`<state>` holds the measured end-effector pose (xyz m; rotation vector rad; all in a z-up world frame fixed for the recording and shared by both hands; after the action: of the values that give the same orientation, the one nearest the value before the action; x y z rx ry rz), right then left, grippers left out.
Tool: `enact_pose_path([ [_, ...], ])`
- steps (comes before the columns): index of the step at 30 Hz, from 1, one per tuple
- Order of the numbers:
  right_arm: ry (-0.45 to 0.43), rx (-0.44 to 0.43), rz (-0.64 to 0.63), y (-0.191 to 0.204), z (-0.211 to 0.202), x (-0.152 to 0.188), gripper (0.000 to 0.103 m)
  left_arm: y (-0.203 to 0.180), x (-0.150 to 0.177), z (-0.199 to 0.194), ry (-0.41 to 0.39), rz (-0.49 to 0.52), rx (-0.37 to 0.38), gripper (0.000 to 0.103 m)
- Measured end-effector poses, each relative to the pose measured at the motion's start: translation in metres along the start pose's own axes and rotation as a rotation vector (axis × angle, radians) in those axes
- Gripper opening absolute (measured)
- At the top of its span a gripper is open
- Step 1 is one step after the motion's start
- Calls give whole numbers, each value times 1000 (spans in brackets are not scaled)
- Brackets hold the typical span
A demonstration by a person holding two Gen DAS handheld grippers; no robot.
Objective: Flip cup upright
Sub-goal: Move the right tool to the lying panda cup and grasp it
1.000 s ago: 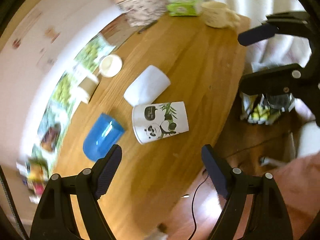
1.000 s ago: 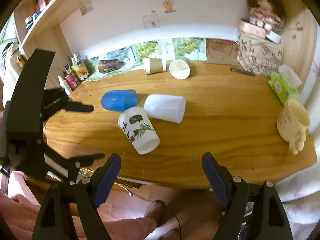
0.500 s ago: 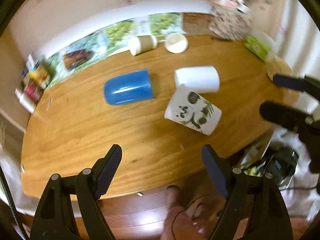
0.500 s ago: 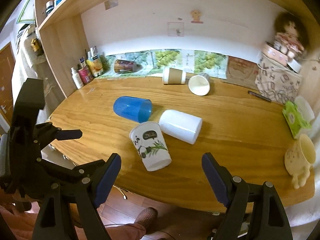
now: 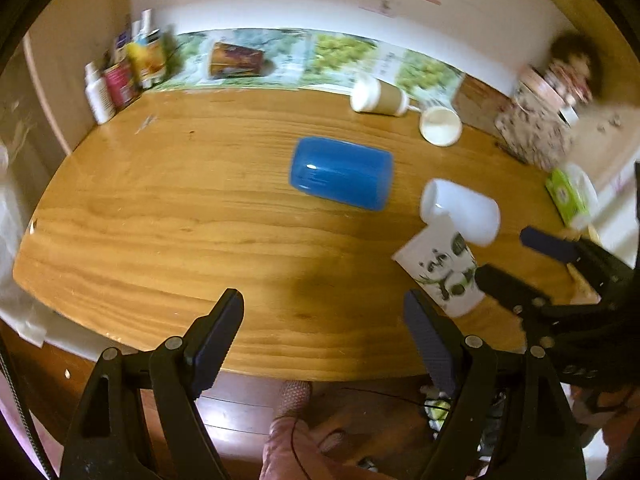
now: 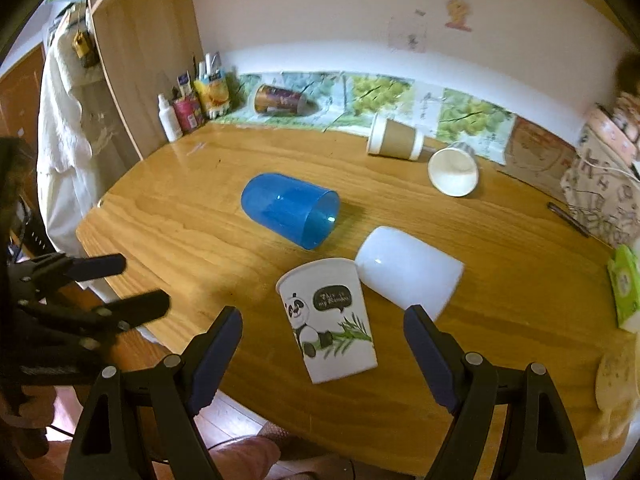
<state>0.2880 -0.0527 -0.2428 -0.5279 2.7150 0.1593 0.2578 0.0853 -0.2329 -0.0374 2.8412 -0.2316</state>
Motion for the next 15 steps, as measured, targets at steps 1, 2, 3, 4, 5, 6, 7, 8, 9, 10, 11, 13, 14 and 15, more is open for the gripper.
enact_pose_path([
  [1, 9, -2, -7, 1, 5, -2, 83, 3, 0, 1, -1, -13, 1, 85],
  [2, 21, -3, -15, 2, 10, -3, 84, 8, -1, 2, -1, -31, 5, 85],
  [3, 37, -4, -24, 3, 17, -5, 83, 12, 0, 4, 1, -42, 4, 85],
  [4, 47, -1, -32, 4, 22, -5, 83, 16, 0, 7, 8, -54, -2, 85],
  [5, 61, 6, -44, 5, 29, -6, 83, 19, 1, 8, 13, -60, -6, 85],
  [6, 70, 11, -51, 5, 34, -7, 83, 23, 1, 11, 18, -67, -10, 85],
  [7, 78, 13, -55, 5, 38, -7, 83, 26, 2, 13, 21, -75, -16, 85],
  [8, 94, 12, -58, 4, 45, -8, 83, 30, 3, 16, 29, -86, -22, 85],
  [9, 105, 11, -60, 4, 49, -8, 84, 32, 3, 18, 34, -93, -23, 85],
  [10, 120, 12, -64, 4, 55, -9, 84, 34, 3, 19, 38, -101, -23, 85],
  [11, 129, 15, -69, 3, 58, -9, 83, 37, 3, 21, 42, -111, -22, 85],
  [13, 142, 26, -80, 3, 65, -10, 84, 39, 4, 24, 48, -119, -26, 85],
  [14, 149, 27, -83, 3, 68, -11, 83, 41, 3, 25, 50, -123, -31, 85],
  [15, 155, 26, -84, 4, 70, -11, 83, 42, 3, 25, 52, -125, -34, 85],
])
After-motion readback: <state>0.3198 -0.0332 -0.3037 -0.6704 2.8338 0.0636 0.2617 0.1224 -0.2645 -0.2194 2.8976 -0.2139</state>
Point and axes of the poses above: each gripper's, at about its wrist camera, not at the fingertips, and z roughly the way its jaws point, y to its left, x to its underside, the point moved 7 cm from there along z, roughly the way its jaws point, and after that the axes turned 14 degrees about y, right-handed, at the moved point
